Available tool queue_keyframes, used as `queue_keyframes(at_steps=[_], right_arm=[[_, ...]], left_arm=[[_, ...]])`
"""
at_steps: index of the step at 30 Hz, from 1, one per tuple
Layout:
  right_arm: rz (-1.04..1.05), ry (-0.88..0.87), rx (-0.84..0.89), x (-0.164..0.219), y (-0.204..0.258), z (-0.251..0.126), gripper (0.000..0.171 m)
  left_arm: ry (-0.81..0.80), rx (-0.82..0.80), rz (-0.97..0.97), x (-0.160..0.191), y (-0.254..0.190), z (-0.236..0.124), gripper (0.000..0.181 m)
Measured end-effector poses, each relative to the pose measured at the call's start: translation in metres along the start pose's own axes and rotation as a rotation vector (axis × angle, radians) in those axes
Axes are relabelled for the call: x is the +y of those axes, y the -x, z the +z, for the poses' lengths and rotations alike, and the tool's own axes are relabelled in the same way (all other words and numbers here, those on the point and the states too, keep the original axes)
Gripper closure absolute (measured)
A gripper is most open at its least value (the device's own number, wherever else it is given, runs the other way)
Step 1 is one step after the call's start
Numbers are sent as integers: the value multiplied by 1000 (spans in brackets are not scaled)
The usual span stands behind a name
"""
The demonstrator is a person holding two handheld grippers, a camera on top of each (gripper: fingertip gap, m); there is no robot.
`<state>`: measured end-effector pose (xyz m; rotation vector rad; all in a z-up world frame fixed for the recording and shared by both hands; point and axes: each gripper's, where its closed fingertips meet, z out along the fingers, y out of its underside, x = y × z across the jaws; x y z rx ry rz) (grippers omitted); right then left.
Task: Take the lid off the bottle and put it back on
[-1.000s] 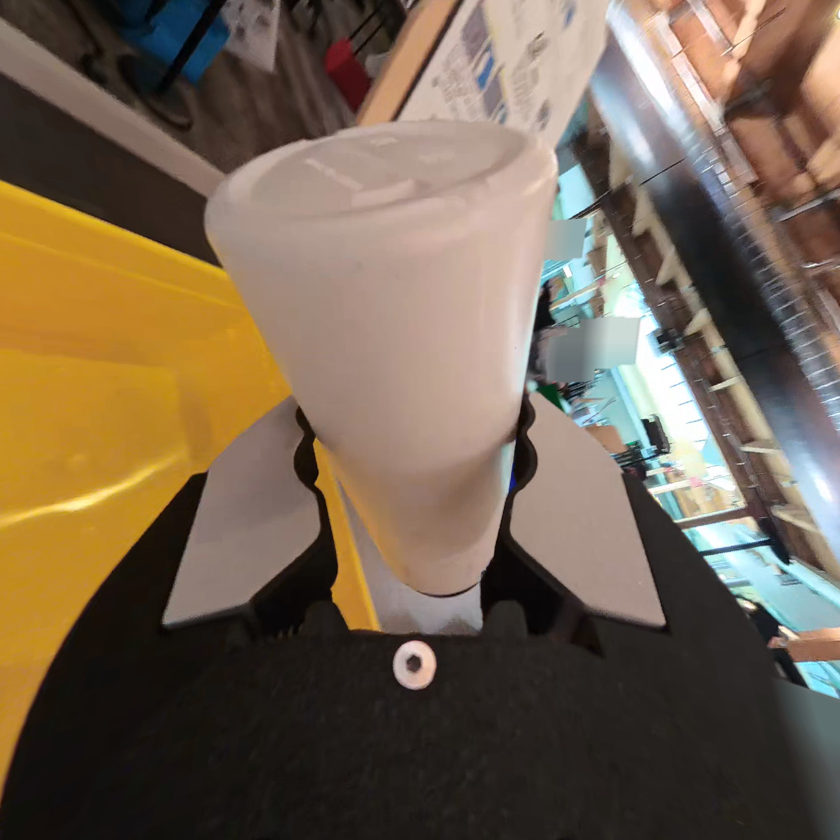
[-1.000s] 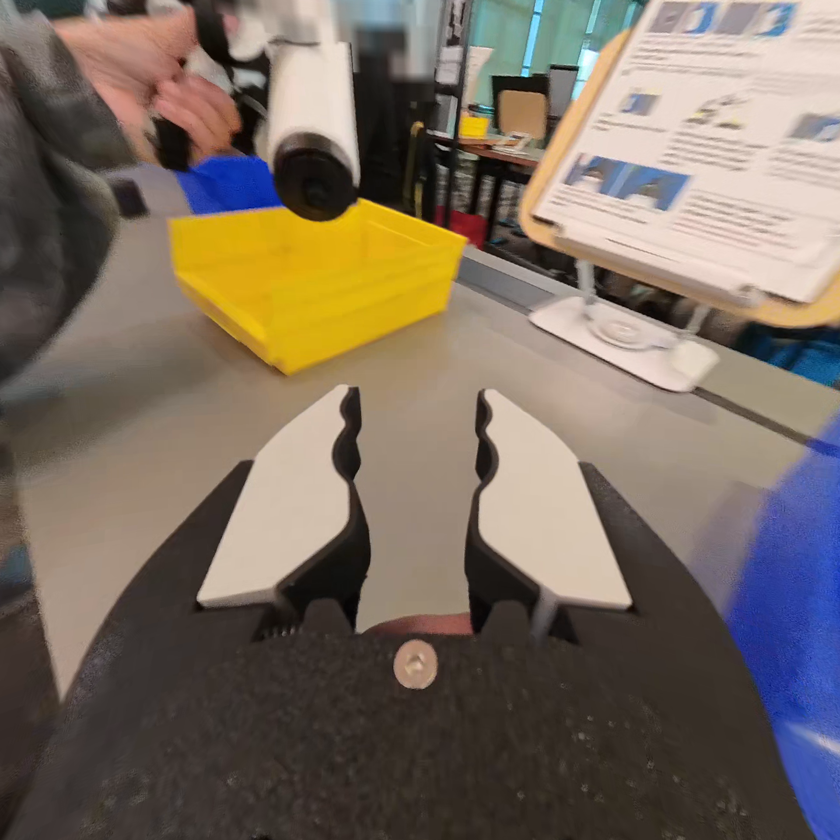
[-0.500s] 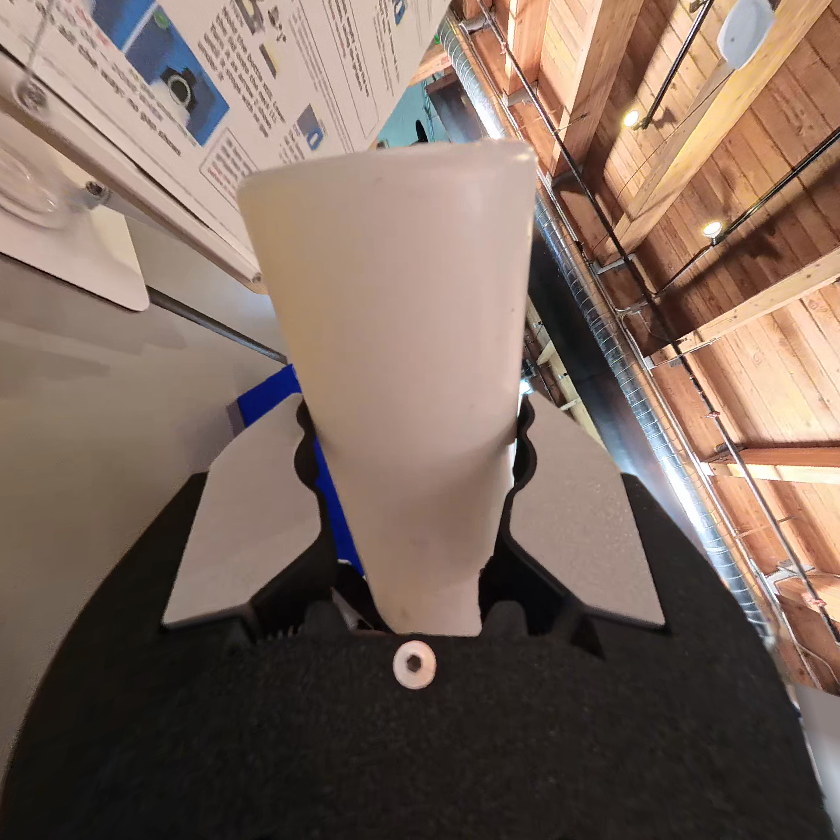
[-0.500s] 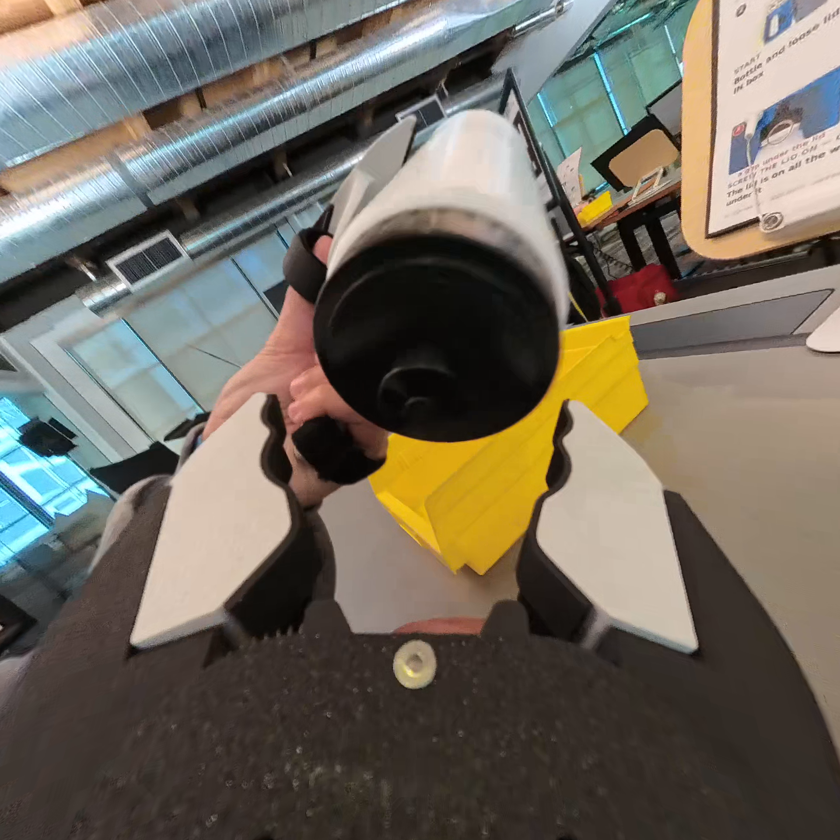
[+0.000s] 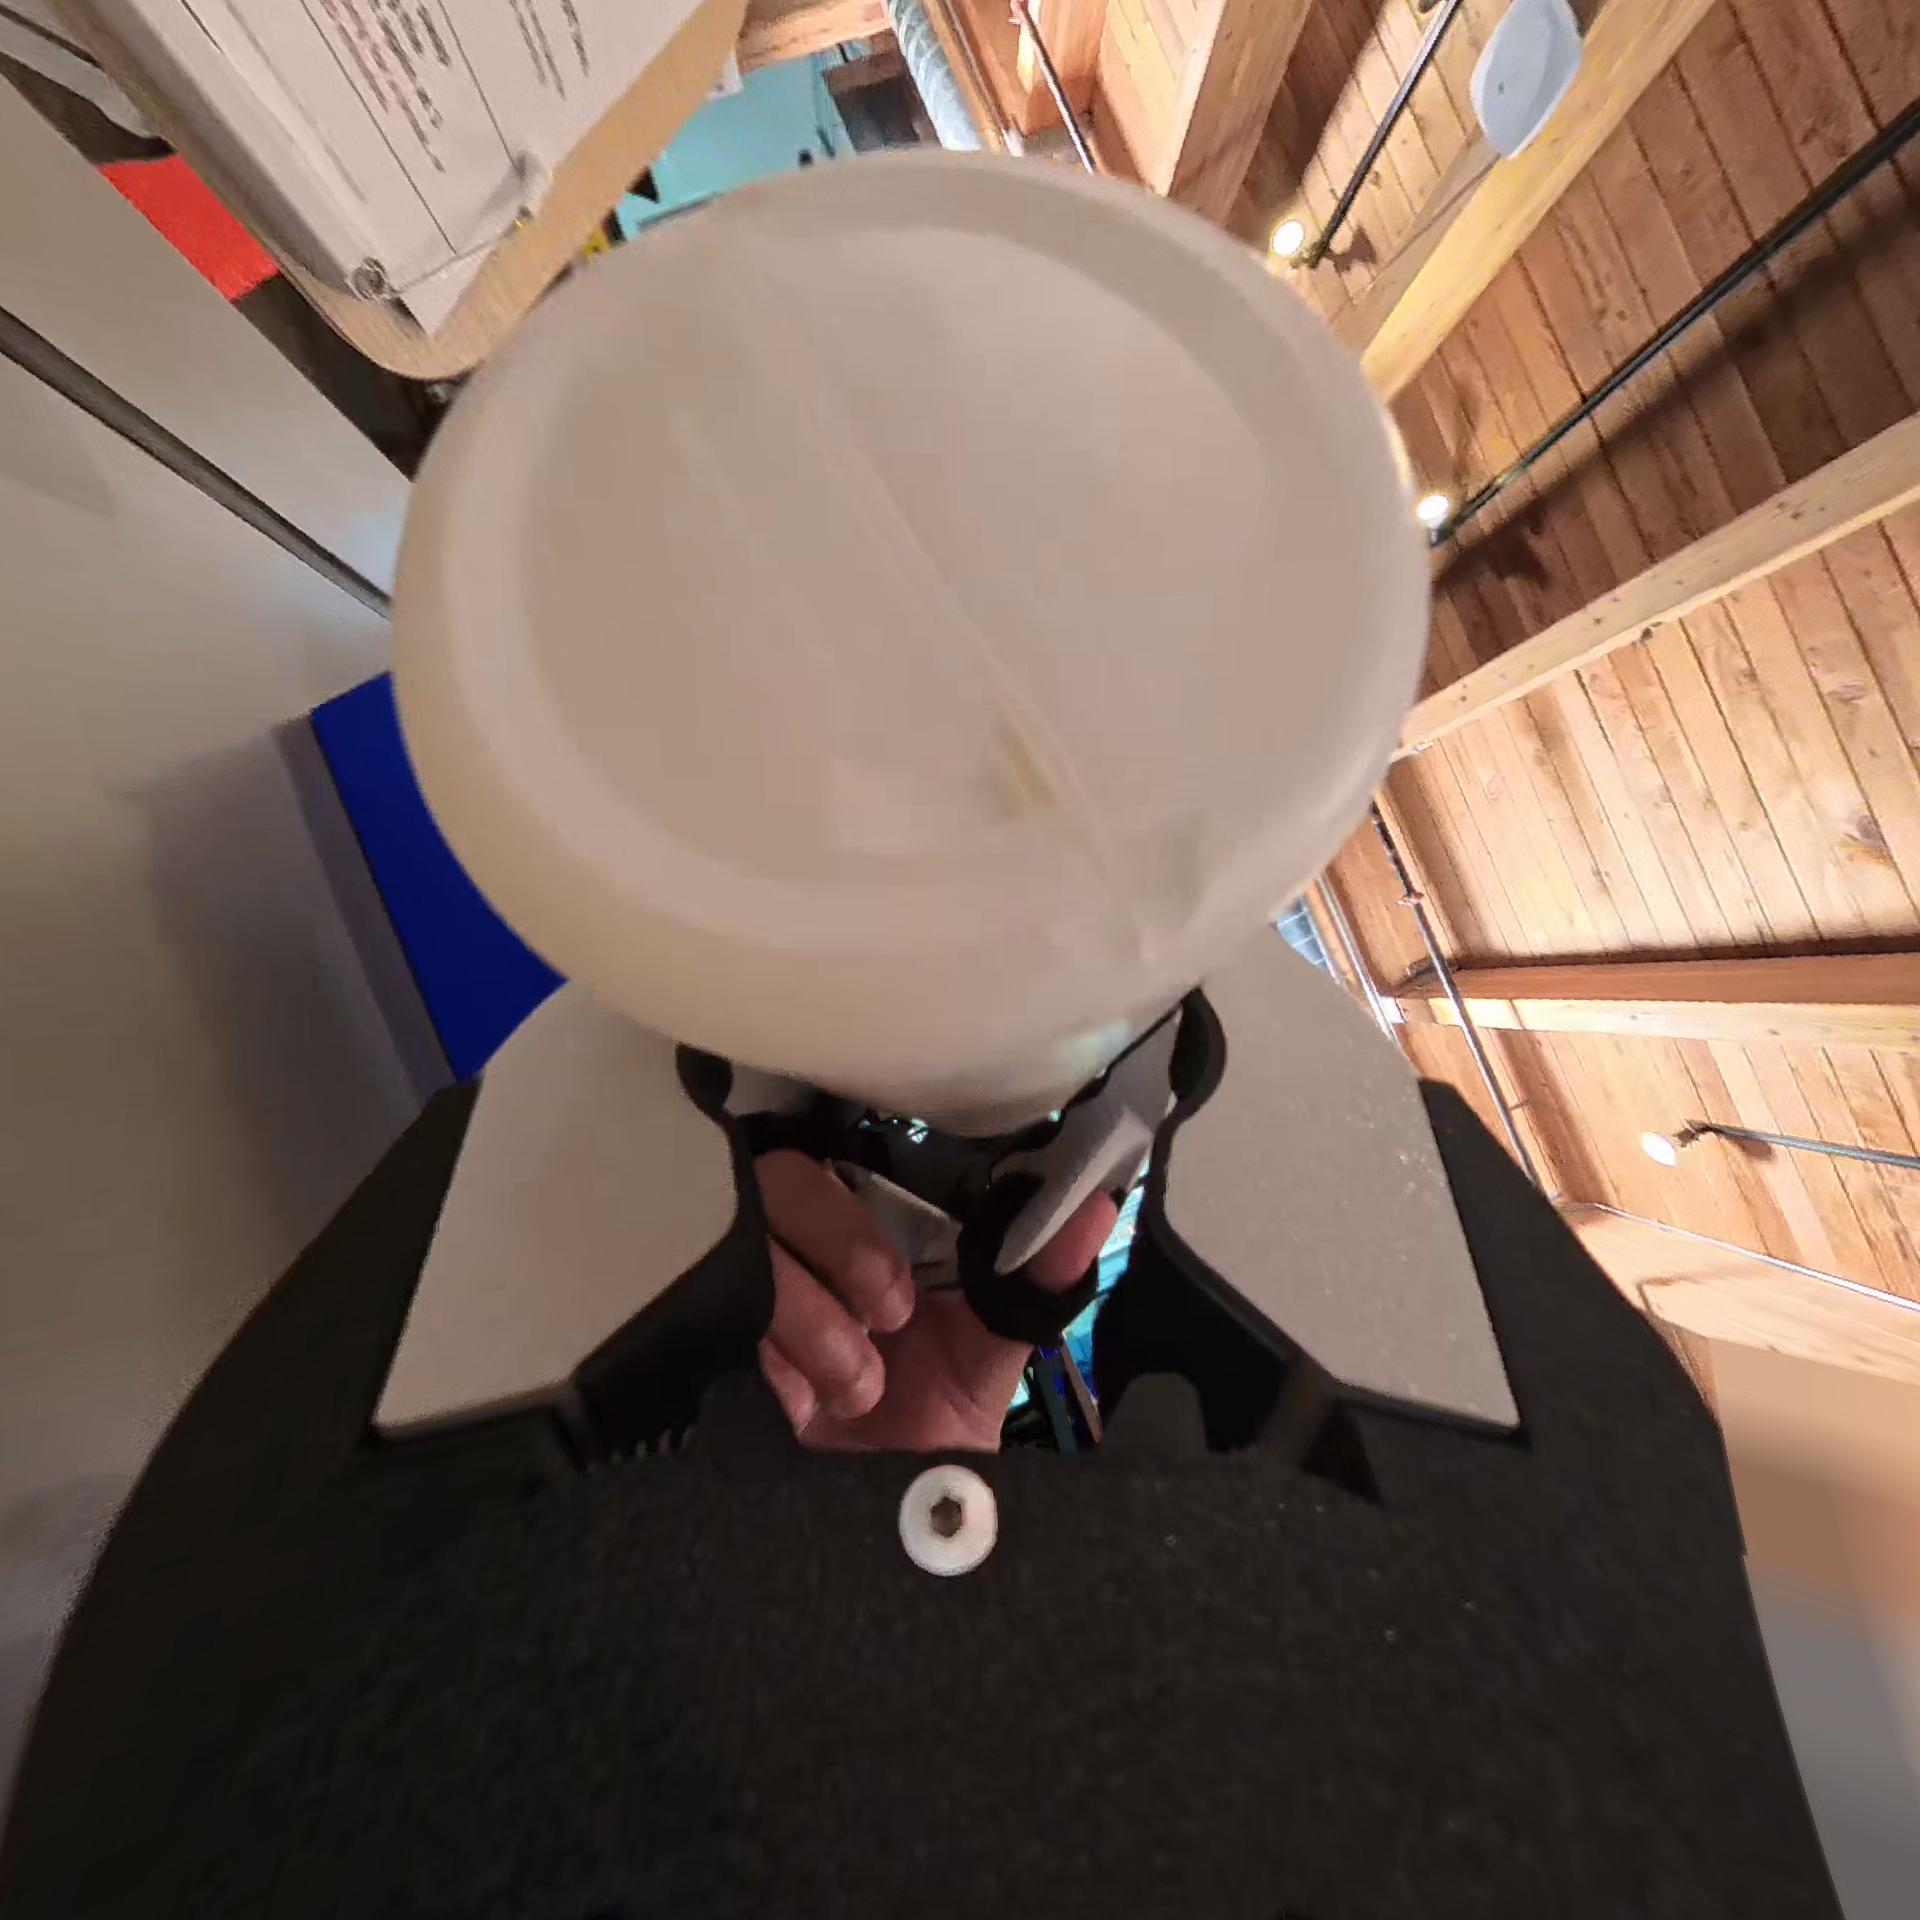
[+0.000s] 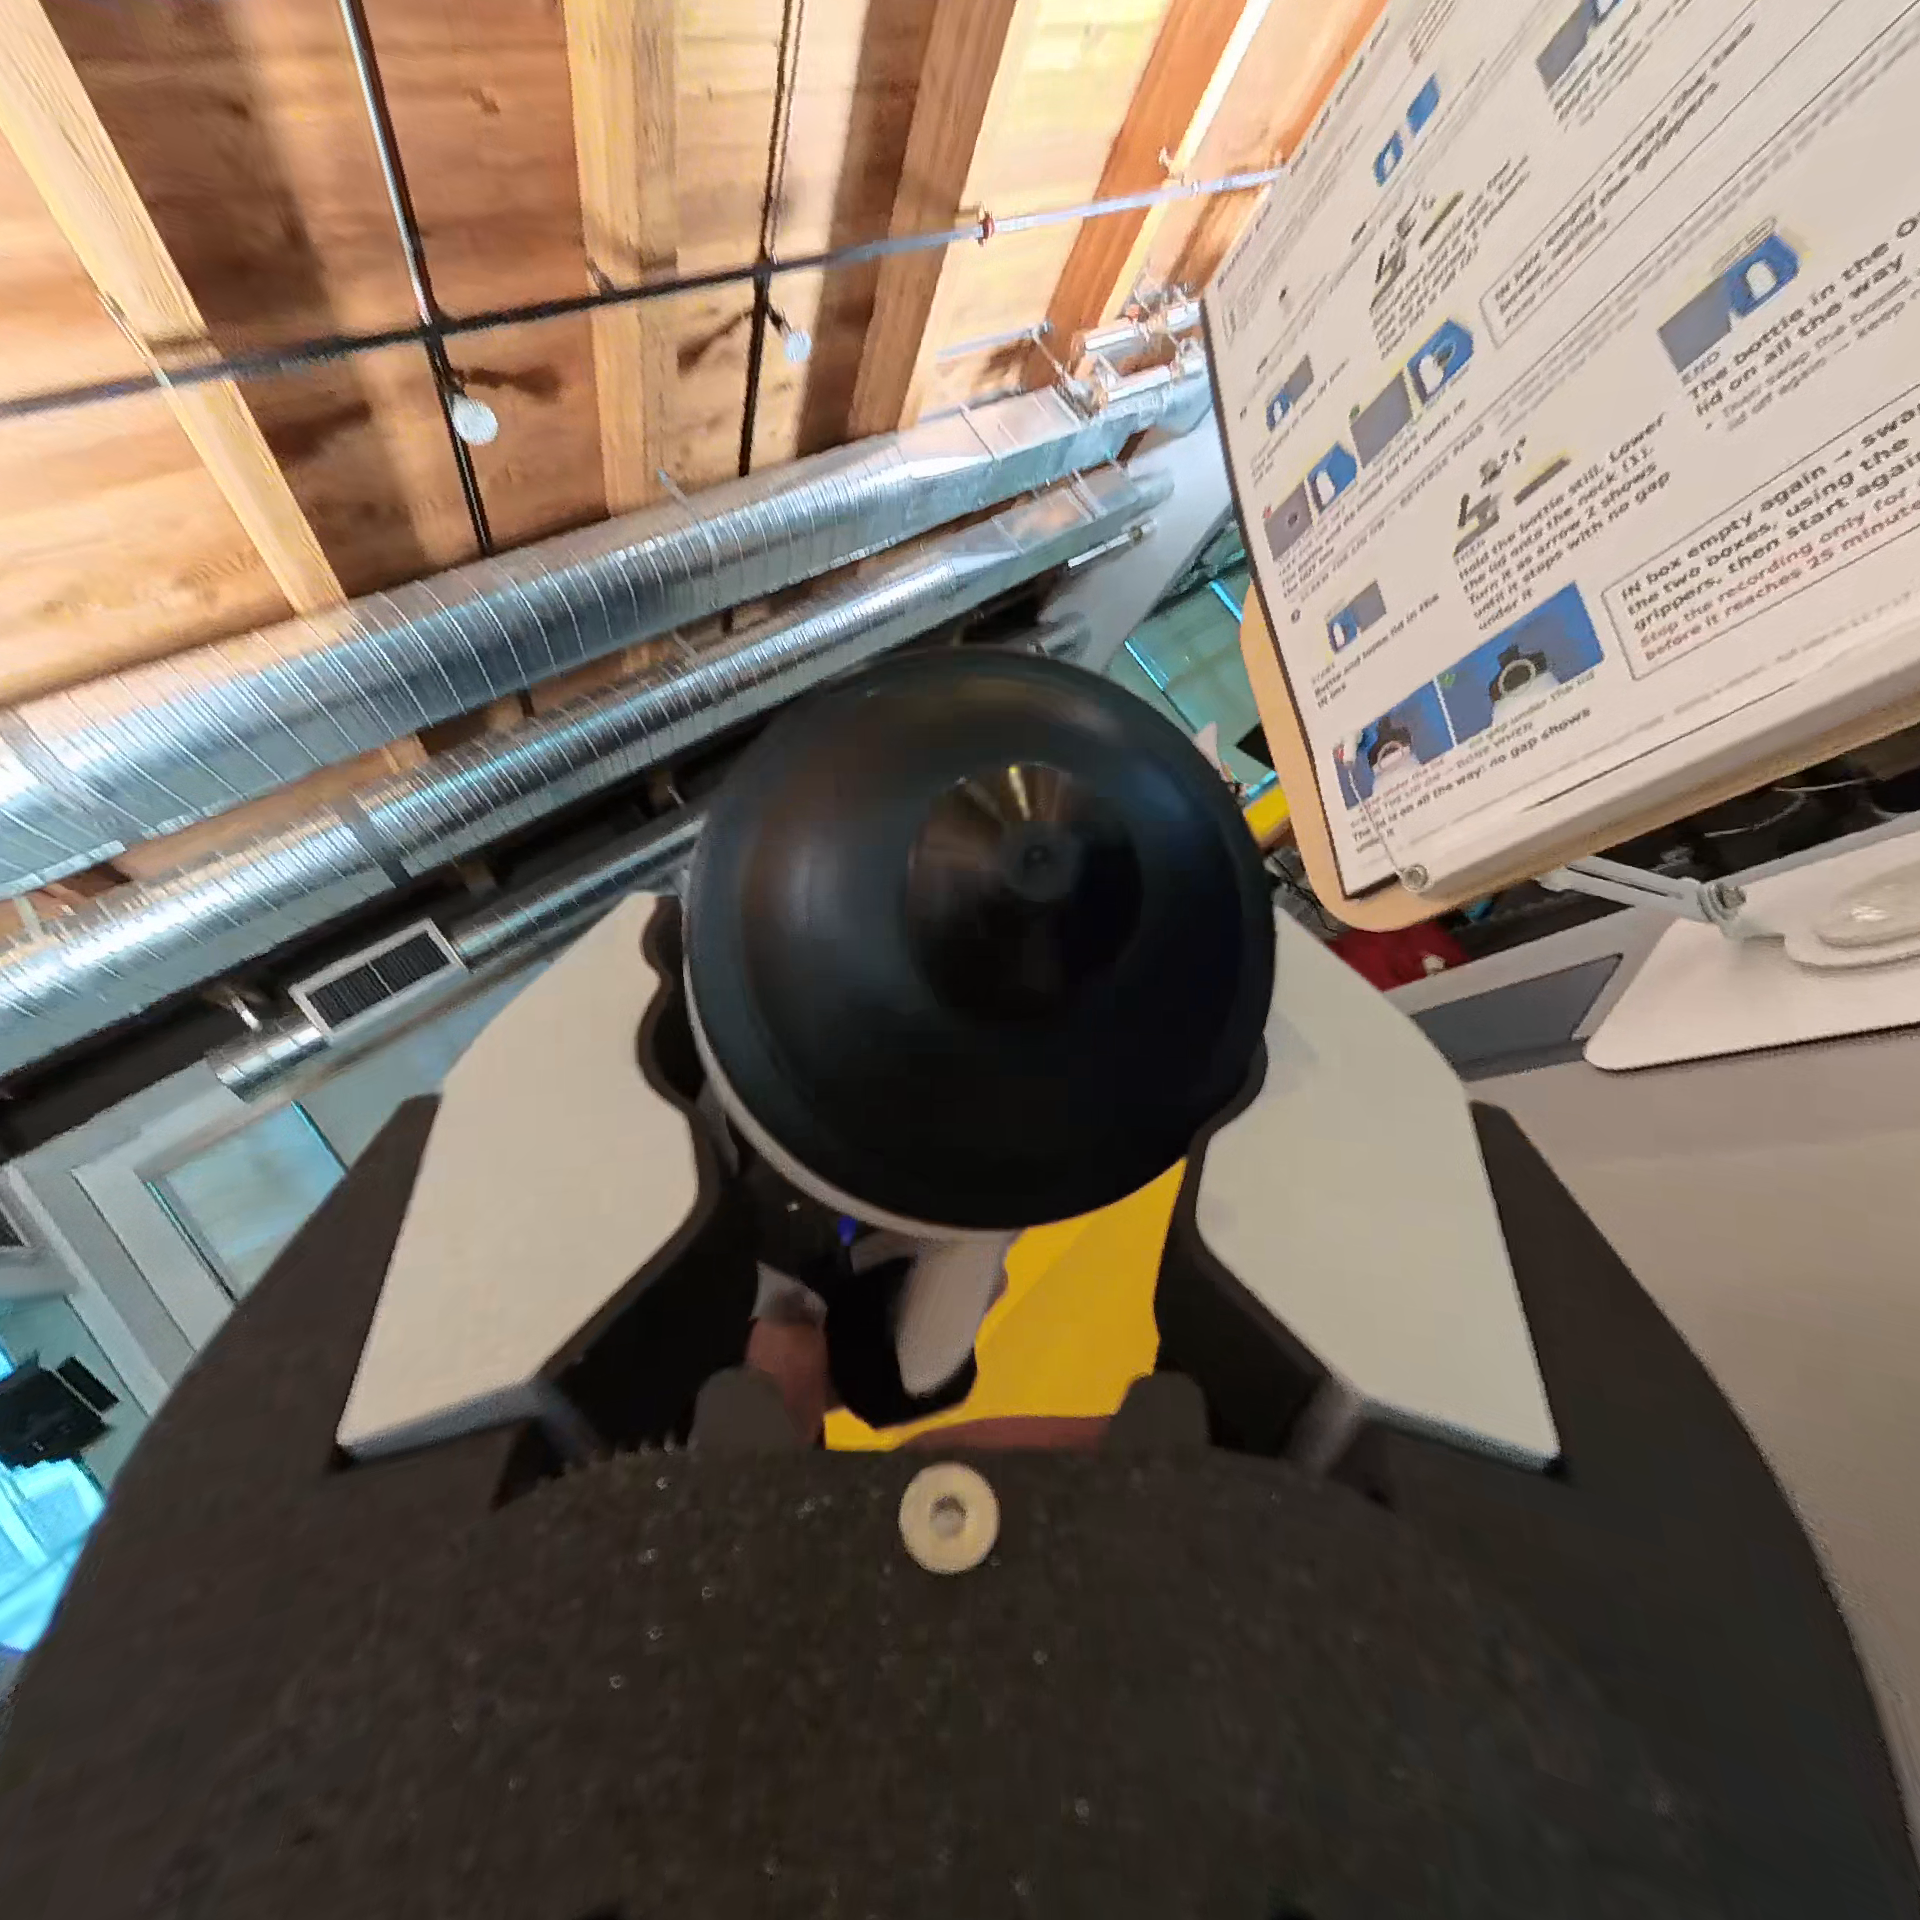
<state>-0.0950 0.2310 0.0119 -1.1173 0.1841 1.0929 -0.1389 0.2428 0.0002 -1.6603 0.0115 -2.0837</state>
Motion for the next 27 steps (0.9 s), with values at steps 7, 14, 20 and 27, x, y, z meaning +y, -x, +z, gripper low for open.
queue_keyframes(at_steps=[7, 14, 20, 27], right_arm=[[48, -10, -62, -13, 3, -4, 74], [-91, 106, -29, -30, 3, 2, 74], [-386, 351, 107, -34, -24, 20, 74], [-674, 869, 206, 18, -66, 51, 74]], left_arm=[[70, 56, 32, 16, -7, 0, 100], [183, -54, 176, 43, 9, -32, 99], [257, -191, 361, 87, 26, -92, 102], [264, -303, 610, 113, 32, -131, 108]])
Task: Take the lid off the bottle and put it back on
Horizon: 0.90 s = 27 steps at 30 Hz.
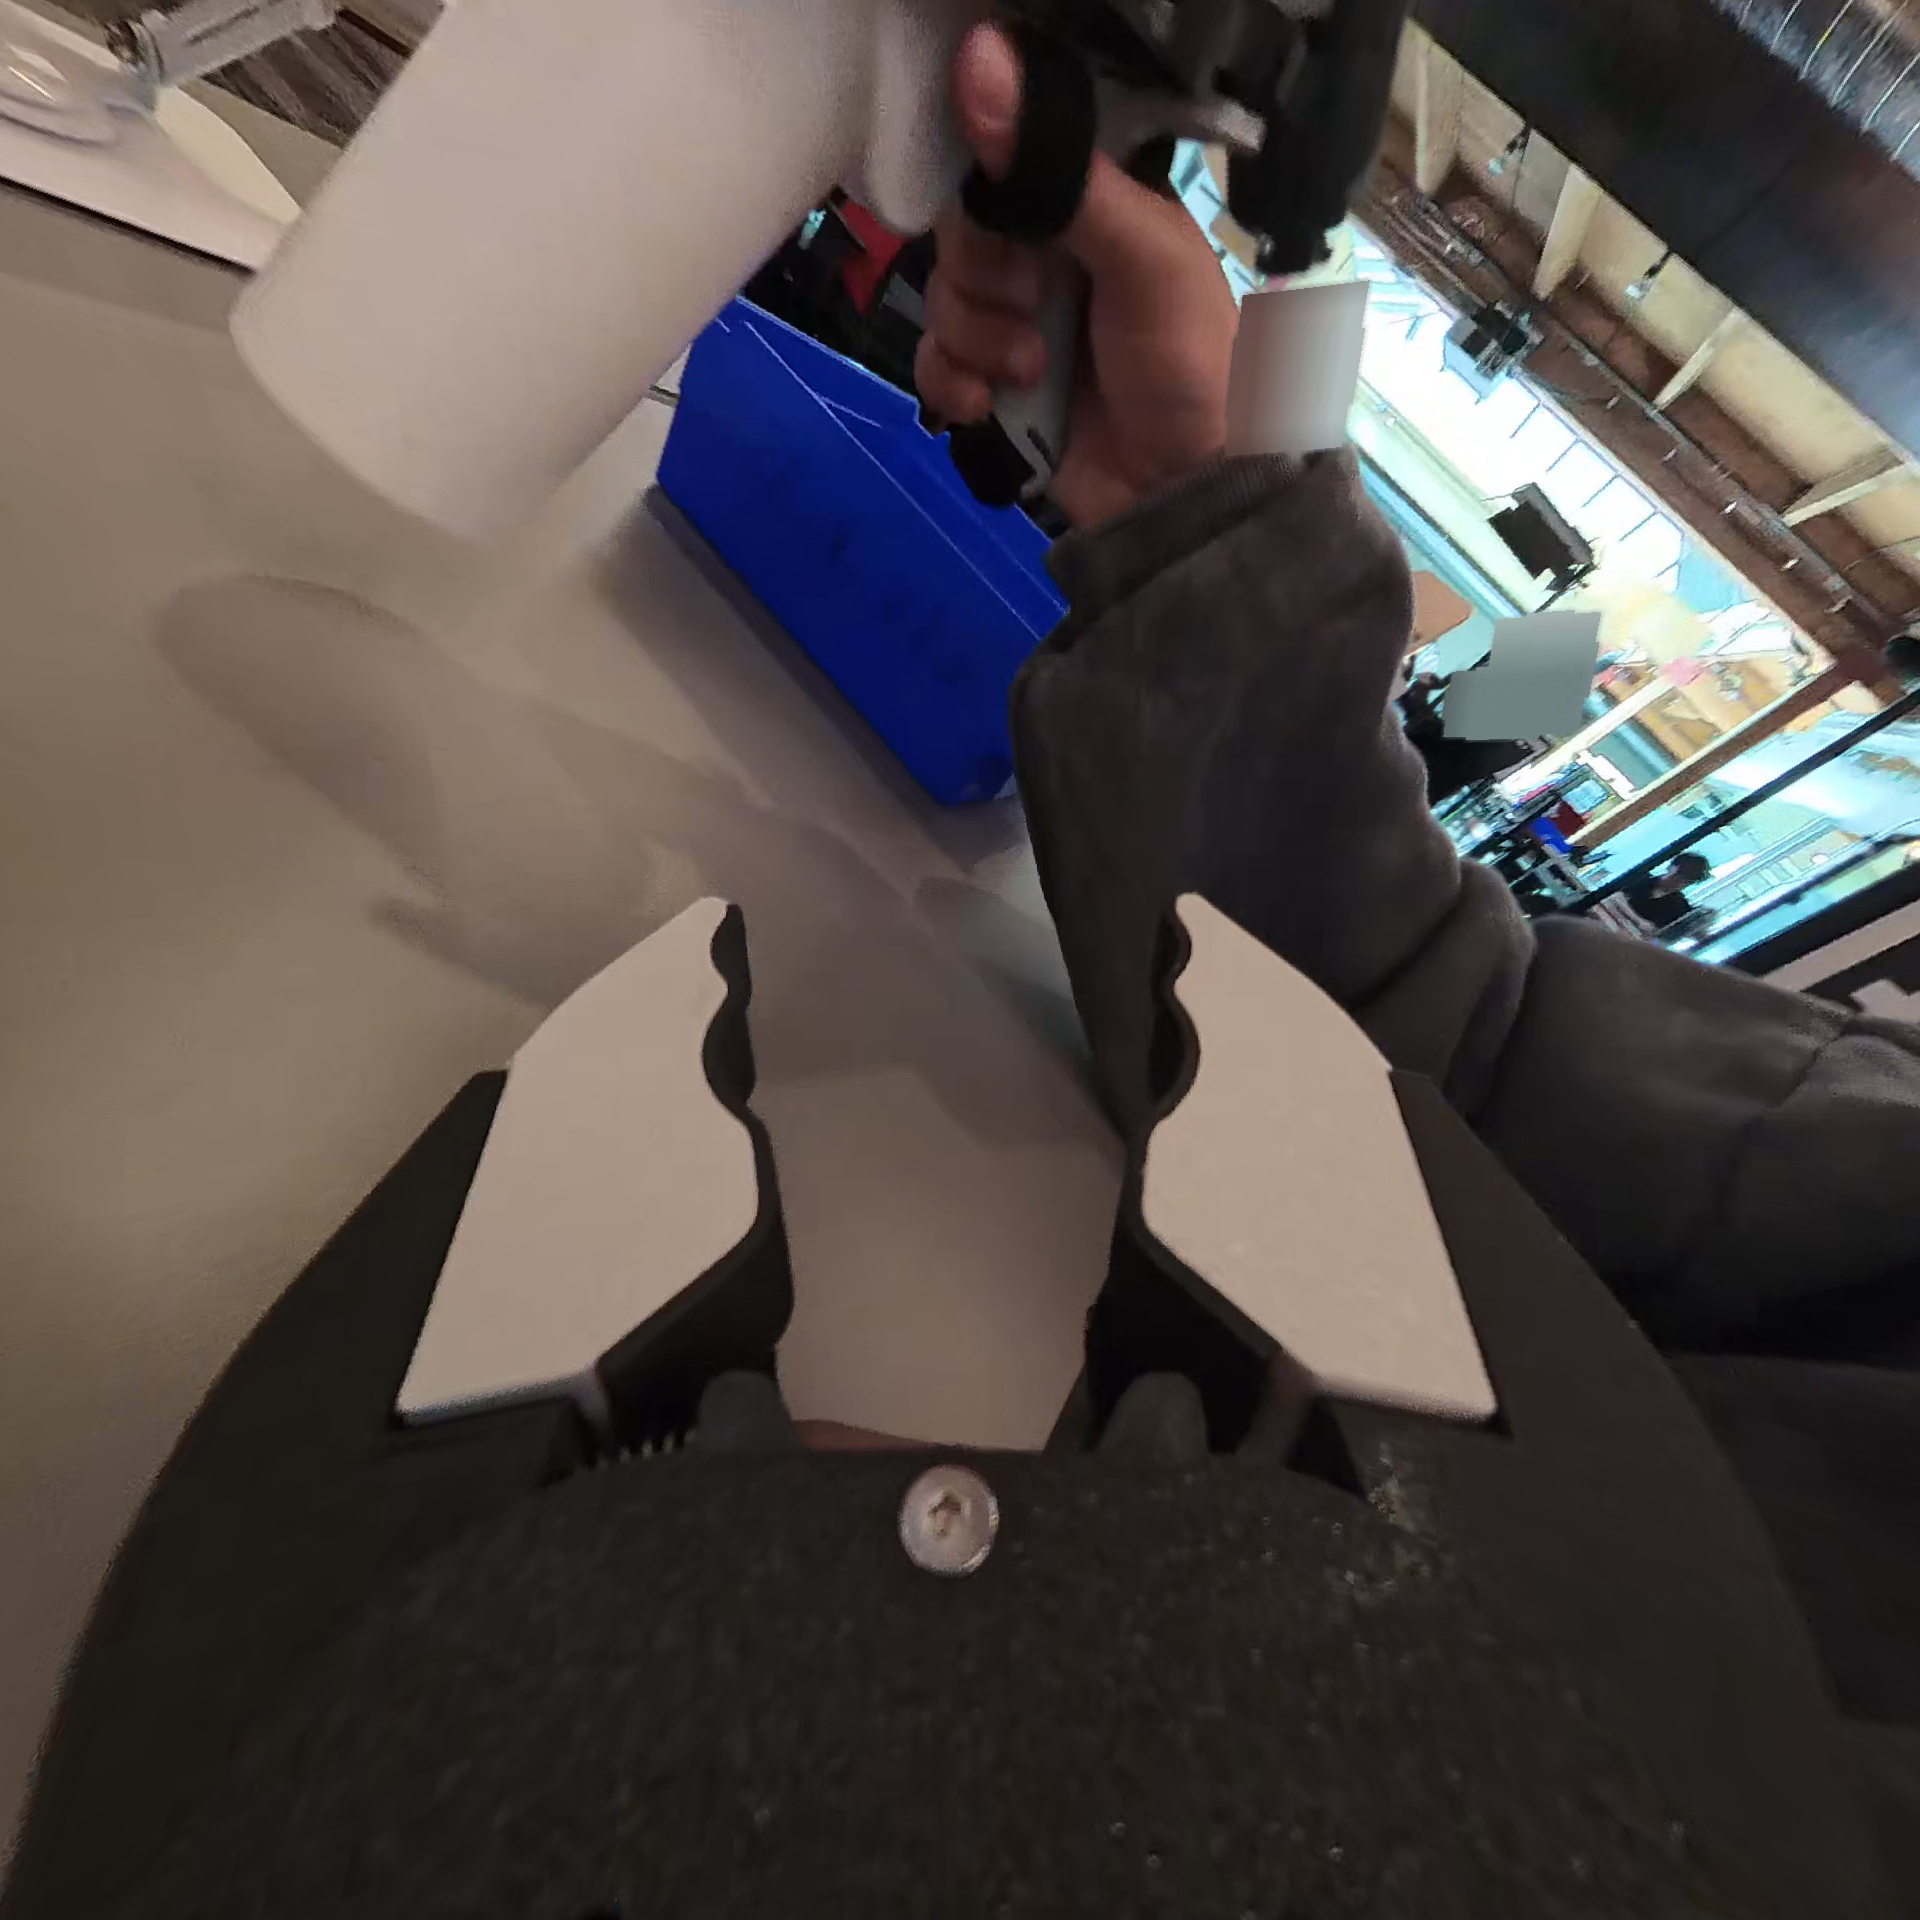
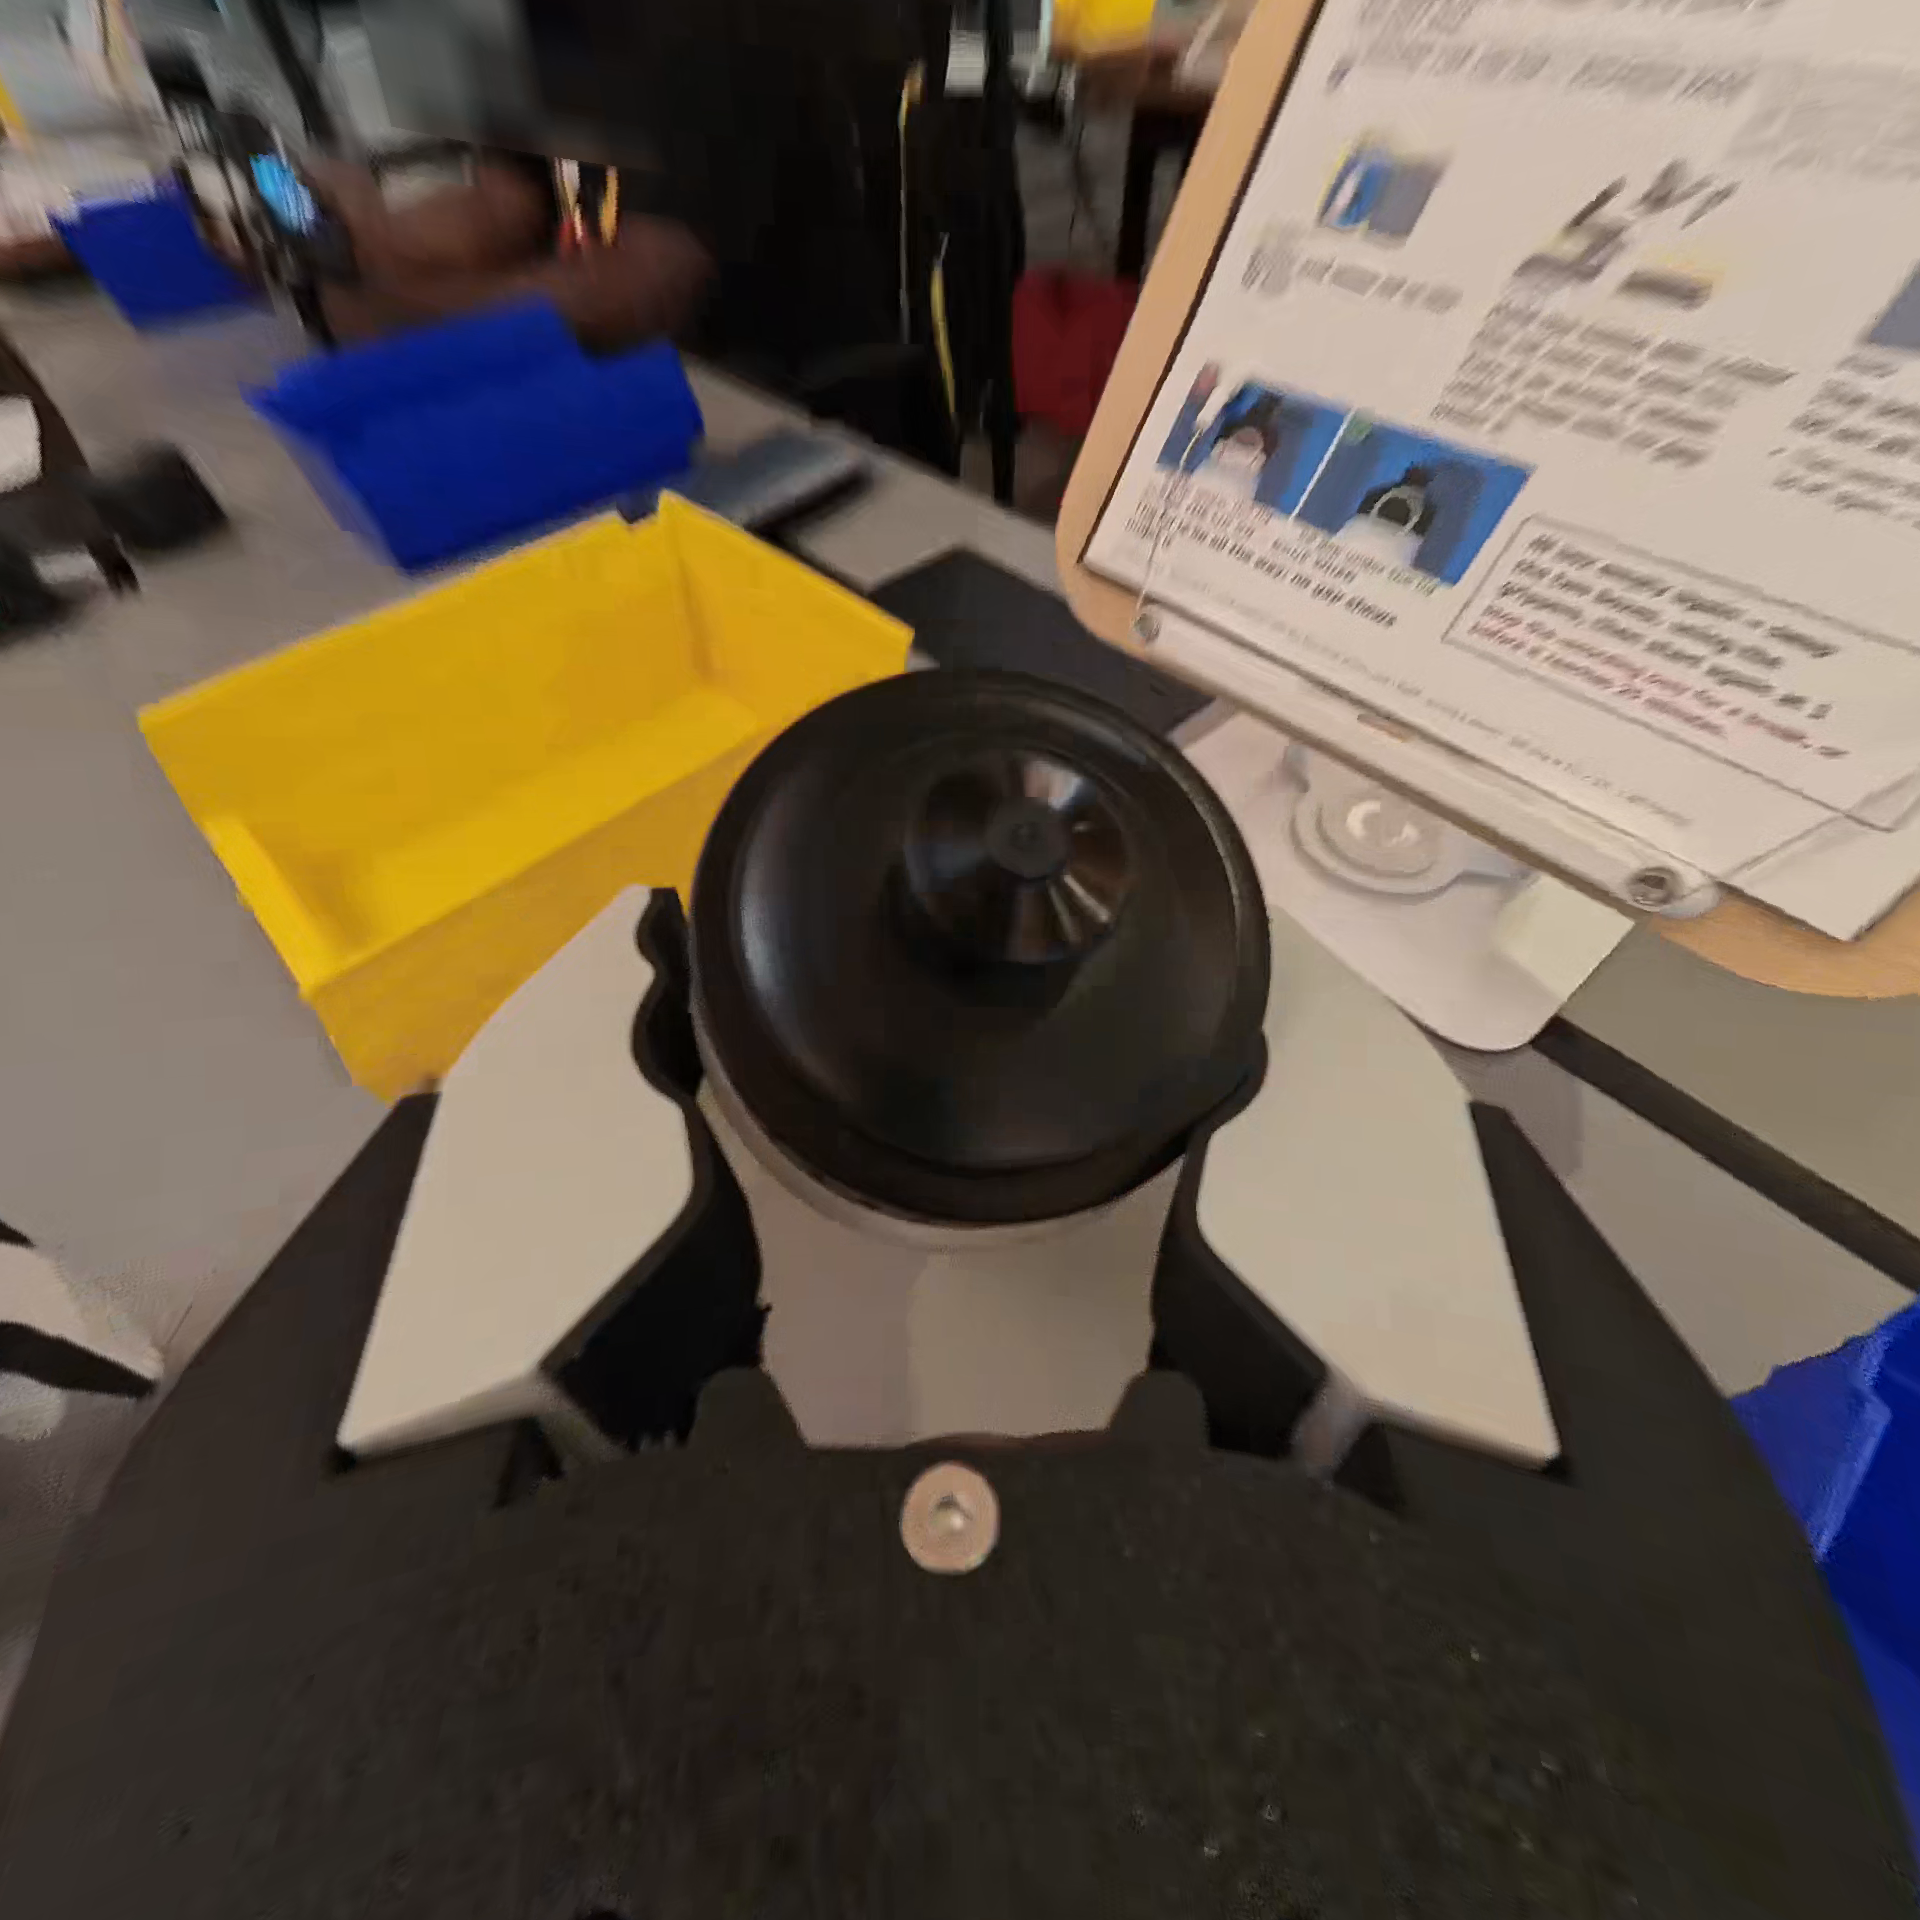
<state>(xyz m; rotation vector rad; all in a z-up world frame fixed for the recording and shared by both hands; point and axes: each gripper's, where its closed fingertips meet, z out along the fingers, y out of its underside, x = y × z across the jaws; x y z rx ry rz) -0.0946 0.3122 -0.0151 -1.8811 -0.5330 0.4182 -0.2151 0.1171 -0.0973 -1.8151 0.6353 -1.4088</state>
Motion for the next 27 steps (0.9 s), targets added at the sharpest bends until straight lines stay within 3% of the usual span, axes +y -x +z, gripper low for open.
queue_keyframes(at_steps=[9, 13, 18, 27], right_arm=[[-188, 260, -112, 34, 4, 59, 74], [-214, 237, -175, 32, 6, 65, 73], [-248, 127, -225, 28, 9, 73, 68], [0, -178, -260, 37, 5, 65, 72]], left_arm=[[29, -65, 164, -7, 6, -5, 104], [46, -72, 181, -5, 7, -2, 104], [54, -34, 128, -2, 6, 1, 103], [68, -4, 99, 1, 3, 3, 102]])
